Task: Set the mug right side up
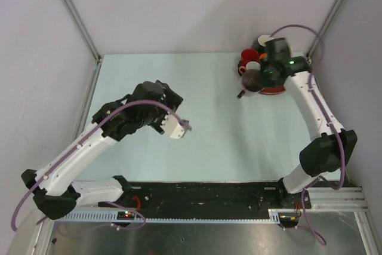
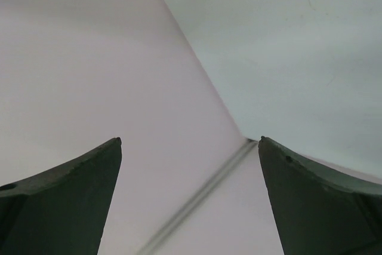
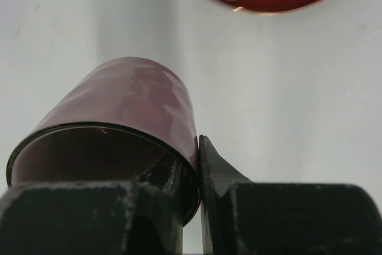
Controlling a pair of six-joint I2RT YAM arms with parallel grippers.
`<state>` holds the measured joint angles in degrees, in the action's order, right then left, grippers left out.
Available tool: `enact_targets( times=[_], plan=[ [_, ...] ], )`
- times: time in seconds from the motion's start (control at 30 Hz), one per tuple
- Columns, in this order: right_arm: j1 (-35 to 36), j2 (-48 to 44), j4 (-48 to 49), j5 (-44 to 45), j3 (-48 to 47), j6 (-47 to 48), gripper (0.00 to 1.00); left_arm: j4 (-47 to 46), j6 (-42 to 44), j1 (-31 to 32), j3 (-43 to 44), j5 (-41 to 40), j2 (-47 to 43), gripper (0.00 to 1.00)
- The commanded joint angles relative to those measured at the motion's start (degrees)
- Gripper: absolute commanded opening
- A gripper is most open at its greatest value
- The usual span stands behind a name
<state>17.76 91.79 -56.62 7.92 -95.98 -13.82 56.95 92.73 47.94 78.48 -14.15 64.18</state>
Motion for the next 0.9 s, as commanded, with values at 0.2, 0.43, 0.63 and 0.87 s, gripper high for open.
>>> enact_targets(
  times=[0.2, 0.43, 0.63, 0.87],
  plan=[
    [-23.62, 11.64, 6.94, -10.73, -13.08, 4.45, 0.0, -8.95, -36.9, -17.28, -1.88, 9.08, 5.78, 1.0],
    [-28.78, 25.99, 3.53, -11.32, -28.74, 8.22, 0.0, -10.21, -43.75, -24.9, -7.58, 11.81, 4.9, 1.0],
    [-29.42, 33.28, 4.27, -16.88, -32.42, 15.71, 0.0, -10.63, -46.47, -27.68, -8.31, 12.51, 6.87, 1.0],
    [-29.34, 36.19, 4.42, -19.1, -32.14, 31.11, 0.0, -10.79, -46.2, -28.97, -5.04, 13.13, 10.66, 1.0]
  ],
)
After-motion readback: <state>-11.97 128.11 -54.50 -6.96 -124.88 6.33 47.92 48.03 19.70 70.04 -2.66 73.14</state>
